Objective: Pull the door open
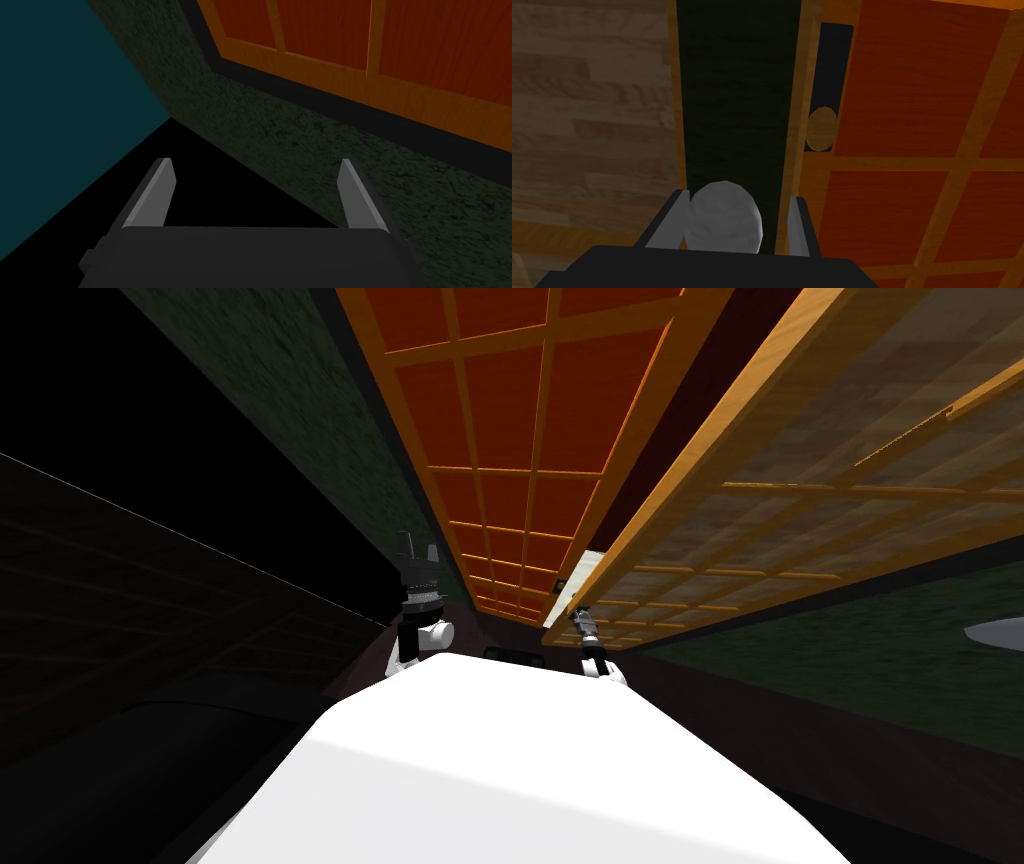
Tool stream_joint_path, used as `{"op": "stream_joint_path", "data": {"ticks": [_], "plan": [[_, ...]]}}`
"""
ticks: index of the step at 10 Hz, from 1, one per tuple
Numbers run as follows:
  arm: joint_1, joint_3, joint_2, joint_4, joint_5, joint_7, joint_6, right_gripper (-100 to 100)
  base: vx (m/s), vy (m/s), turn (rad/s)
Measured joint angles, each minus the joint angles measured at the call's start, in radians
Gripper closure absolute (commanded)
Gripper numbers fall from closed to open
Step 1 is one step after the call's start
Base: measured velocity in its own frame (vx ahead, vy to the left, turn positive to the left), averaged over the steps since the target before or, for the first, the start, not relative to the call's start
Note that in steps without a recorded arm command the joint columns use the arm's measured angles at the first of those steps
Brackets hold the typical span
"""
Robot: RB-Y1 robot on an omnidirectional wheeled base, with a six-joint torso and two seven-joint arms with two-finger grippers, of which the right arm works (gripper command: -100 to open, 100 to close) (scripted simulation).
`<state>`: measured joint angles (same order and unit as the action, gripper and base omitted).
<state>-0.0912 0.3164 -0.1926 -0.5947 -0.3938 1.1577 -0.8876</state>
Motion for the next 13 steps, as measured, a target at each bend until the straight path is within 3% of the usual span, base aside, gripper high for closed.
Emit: {"op": "stream_joint_path", "data": {"ticks": [3,13], "plan": [[0.002,-0.003,-0.001,0.000,0.006,-0.017,0.001,100,-0.023,-0.015,0.031],[0.007,-0.037,-0.006,0.001,0.081,-0.237,0.001,100,-0.044,-0.022,0.044]]}}
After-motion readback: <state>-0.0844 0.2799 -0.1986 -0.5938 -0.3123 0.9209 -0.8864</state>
